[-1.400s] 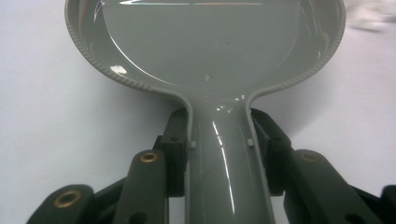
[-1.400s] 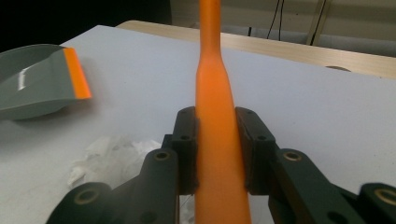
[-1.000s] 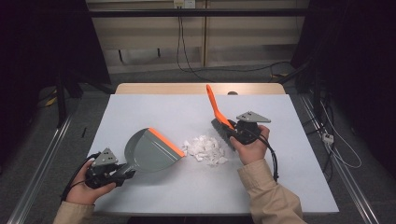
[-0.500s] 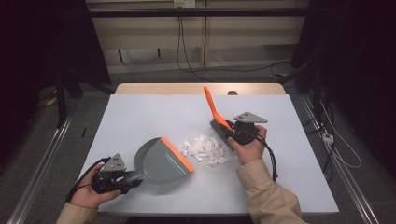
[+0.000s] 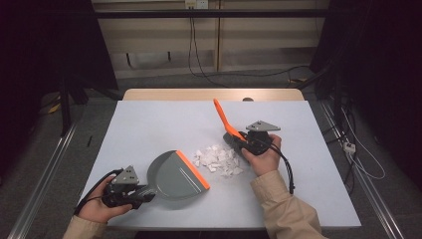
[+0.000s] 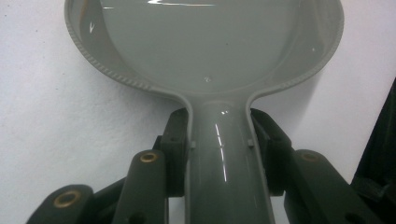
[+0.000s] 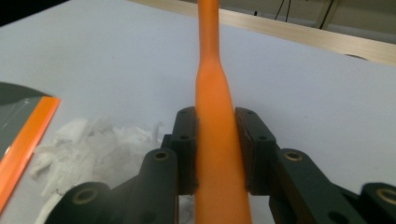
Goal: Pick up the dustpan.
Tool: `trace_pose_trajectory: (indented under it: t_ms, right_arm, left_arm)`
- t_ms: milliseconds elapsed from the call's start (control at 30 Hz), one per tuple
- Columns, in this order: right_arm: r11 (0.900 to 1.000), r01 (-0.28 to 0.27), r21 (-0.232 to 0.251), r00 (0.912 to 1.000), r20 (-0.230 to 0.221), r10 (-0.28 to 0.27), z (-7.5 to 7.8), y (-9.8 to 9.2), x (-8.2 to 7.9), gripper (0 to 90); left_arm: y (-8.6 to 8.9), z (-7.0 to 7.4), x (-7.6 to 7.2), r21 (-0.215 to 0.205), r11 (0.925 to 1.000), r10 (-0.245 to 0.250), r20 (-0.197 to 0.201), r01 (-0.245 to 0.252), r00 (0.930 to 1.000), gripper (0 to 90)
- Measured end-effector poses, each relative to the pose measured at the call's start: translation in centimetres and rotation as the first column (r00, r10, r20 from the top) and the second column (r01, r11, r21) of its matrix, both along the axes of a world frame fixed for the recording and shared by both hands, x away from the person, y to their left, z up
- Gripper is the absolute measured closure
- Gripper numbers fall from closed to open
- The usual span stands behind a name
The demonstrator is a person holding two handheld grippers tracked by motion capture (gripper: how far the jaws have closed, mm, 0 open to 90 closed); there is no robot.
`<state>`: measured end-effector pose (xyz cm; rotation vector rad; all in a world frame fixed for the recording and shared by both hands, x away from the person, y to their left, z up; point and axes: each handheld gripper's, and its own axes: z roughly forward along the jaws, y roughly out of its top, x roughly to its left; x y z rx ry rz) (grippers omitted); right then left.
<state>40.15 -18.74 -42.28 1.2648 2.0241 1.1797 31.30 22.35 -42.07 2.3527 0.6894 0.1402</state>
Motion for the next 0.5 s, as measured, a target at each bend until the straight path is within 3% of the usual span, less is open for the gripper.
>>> trace_pose_trajectory:
  t_ms: [100,400,500]
  right_arm:
    - [1.000,-0.010,0.014,0.9991,-0.041,0.010,0.1,-0.1,0.1,67.7]
    - [0.995,-0.063,-0.082,0.9940,-0.094,0.055,0.4,0.8,-0.5,71.7]
    - [0.994,-0.064,-0.085,0.9941,-0.093,0.056,0.4,1.1,-0.7,71.7]
  left_arm:
    - [0.0,-0.1,0.2,-0.005,1.0000,-0.006,-0.007,0.006,1.0000,62.6]
    - [-1.0,0.0,0.7,-0.007,0.9995,-0.032,-0.024,0.032,0.9992,62.4]
    - [-1.5,0.1,0.8,-0.007,0.9990,-0.043,-0.032,0.043,0.9985,62.4]
